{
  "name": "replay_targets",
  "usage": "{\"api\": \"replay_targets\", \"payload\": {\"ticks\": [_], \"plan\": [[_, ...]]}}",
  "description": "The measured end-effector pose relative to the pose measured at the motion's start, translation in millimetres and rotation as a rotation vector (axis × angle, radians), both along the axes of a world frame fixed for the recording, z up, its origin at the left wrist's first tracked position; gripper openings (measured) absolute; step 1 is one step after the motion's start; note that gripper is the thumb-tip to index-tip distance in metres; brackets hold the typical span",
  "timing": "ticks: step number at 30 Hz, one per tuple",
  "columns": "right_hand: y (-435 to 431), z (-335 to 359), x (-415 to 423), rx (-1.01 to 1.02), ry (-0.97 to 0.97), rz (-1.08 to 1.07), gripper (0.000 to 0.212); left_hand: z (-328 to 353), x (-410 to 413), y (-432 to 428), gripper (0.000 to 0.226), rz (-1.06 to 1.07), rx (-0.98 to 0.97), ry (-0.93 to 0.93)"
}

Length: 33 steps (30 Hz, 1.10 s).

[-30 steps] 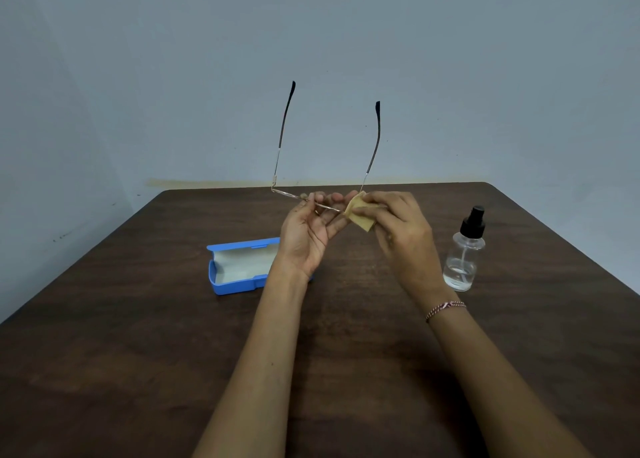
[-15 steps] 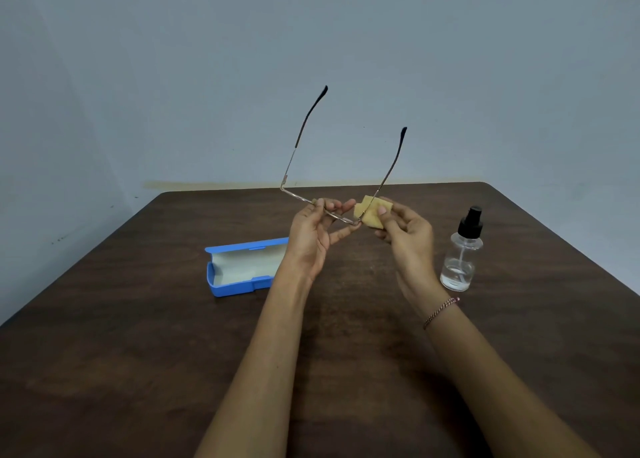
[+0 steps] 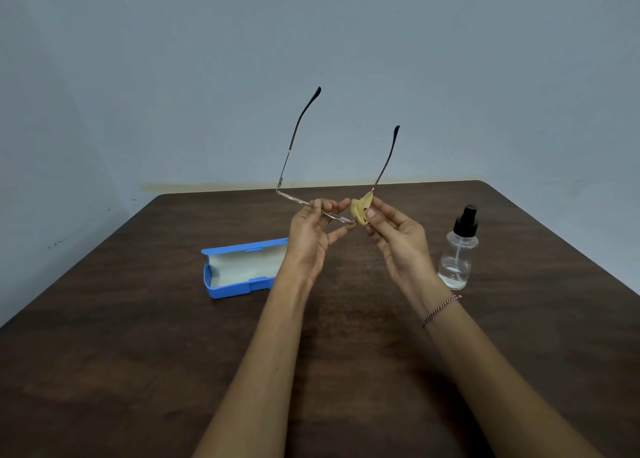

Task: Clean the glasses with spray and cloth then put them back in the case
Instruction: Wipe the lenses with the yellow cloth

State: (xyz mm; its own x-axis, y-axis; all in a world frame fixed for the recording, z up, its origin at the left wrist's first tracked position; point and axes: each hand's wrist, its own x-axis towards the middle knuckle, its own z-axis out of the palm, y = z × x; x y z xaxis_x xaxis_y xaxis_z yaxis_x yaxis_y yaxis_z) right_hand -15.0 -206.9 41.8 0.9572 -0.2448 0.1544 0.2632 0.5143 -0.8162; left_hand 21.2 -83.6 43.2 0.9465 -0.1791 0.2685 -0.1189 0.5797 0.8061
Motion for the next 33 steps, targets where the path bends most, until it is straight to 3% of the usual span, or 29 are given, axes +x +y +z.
{"api": "replay_targets", "payload": {"ticks": [5,9,14,19,26,33], "plan": [[-4,-3,2,-0.107,0.056,-0.045,0.022,-1,-2,-2,0.031,-0.040,0.039,-0.028],[-3,-2,0,-0.095,-0.010,-0.050,0.020,-2,-3,-4,0.025,-0.026,0.046,-0.013],[0,2,-1,-0.134,-0.071,-0.123,0.019,1,-3,-5,0.017,0.058,-0.036,0.095],[5,0,-2,-0.291,-0.115,-0.131,0.017,-2,-1,-5,0.018,0.182,-0.006,0.059],[-8,7,0,-0.118,-0.123,-0.233,0.017,-2,-2,-5,0.017,0.281,0.032,-0.004],[6,-4,-2,-0.241,-0.050,-0.126,0.015,-1,-4,-9,0.016,0.304,0.045,-0.008]]}}
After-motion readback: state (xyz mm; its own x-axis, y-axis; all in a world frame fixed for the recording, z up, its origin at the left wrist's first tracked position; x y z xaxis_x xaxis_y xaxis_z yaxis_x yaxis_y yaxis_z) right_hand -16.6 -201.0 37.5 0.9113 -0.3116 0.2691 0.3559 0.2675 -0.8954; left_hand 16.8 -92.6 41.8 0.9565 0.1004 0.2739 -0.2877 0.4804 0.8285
